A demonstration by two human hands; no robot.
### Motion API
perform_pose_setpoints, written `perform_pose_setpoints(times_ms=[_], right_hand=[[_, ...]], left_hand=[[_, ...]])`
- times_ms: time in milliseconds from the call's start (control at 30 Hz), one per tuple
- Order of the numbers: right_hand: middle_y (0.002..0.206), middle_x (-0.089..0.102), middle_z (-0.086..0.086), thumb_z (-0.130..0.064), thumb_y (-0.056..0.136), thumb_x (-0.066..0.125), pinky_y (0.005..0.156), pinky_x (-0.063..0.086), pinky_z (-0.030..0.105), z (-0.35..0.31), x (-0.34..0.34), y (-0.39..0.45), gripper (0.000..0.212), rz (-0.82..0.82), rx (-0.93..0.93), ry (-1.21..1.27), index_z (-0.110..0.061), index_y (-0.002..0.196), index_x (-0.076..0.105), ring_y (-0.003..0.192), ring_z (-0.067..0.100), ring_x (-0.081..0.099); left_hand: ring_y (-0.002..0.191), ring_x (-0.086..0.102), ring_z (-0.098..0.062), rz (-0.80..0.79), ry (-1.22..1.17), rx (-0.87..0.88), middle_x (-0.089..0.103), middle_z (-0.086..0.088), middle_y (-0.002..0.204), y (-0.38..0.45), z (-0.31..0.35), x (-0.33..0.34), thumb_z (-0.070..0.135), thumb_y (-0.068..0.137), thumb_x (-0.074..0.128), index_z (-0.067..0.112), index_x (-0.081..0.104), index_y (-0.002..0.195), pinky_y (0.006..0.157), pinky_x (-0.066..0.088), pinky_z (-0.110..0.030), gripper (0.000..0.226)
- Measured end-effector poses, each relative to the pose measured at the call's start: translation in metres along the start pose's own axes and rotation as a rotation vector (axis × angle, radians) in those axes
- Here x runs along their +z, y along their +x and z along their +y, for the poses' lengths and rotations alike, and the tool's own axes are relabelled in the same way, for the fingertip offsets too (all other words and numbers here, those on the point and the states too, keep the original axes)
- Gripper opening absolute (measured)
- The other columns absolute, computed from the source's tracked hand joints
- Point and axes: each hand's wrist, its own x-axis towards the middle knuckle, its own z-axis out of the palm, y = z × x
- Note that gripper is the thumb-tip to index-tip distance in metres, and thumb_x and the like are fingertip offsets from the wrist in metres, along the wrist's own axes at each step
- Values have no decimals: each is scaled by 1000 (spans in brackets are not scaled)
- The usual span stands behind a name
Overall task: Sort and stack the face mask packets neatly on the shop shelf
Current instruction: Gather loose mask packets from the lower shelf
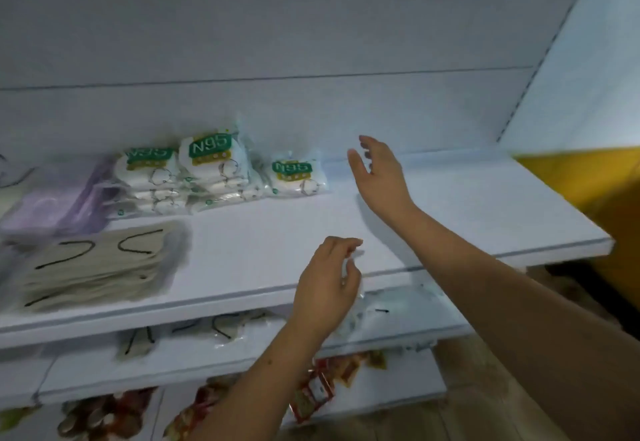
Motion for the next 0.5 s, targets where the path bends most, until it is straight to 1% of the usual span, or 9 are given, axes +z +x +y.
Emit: perform_pose_setpoints(times_ms=[67,133,167,200,233,300,367,433,500], right_hand=[[135,55,7,-35,103,47,100,46,28,15,-24,-34,45,84,16,20,-9,139,50,116,15,57],[125,58,2,-31,103,46,90,45,18,34,-40,-73,37,151,48,26,-11,133,54,104,7,57],[120,58,0,-28,103,46,85,43,13,43,-46,-94,32,189,62,25,-11,129,56,98,3,56],[115,58,0,-25,103,46,80,42,9,52,-50,-116,27,236,74,23,-11,123,57,93,-1,55],[109,58,1,-22,103,45,74,41,9,63,-52,-138,21,287,86,12,-11,116,58,87,0,53],[98,57,2,-19,102,42,66,39,16,91,-49,-180,17,334,135,-57,-12,104,57,78,6,51],[94,57,1,-20,101,40,63,39,22,128,-39,-213,19,261,215,-126,-12,102,57,76,13,51],[95,58,-2,-20,101,41,64,40,24,172,-25,-234,19,141,336,-152,-14,108,58,76,13,53],[98,61,-3,-21,100,43,63,43,24,215,-8,-241,22,21,500,-137,-17,117,57,76,12,56]], left_hand=[[104,57,-3,-77,-93,3,59,11,114,-36,8,40,11,96,52,22,62,121,88,46,-15,29],[106,56,-2,-185,-125,-59,59,11,118,-72,5,79,10,95,54,23,61,122,89,46,-16,31],[111,56,-5,-257,-138,-112,58,9,121,-88,-1,96,11,95,55,23,60,125,93,47,-20,33],[115,55,-9,-331,-149,-173,58,5,124,-101,-9,112,11,95,55,21,59,127,97,48,-26,34],[118,55,-15,-392,-146,-234,57,0,127,-111,-17,125,12,94,55,18,58,129,100,48,-33,35],[120,56,-24,-446,-99,-349,57,-7,129,-123,-35,144,13,94,58,14,58,130,101,48,-40,36],[117,57,-29,-431,-35,-451,58,-13,127,-124,-57,156,15,93,60,11,58,130,100,47,-41,37],[115,57,-30,-403,34,-532,56,-15,126,-119,-83,165,15,93,59,11,57,131,97,47,-38,38],[118,54,-30,-356,124,-562,54,-14,128,-107,-114,174,16,94,58,11,56,133,95,47,-38,39]])
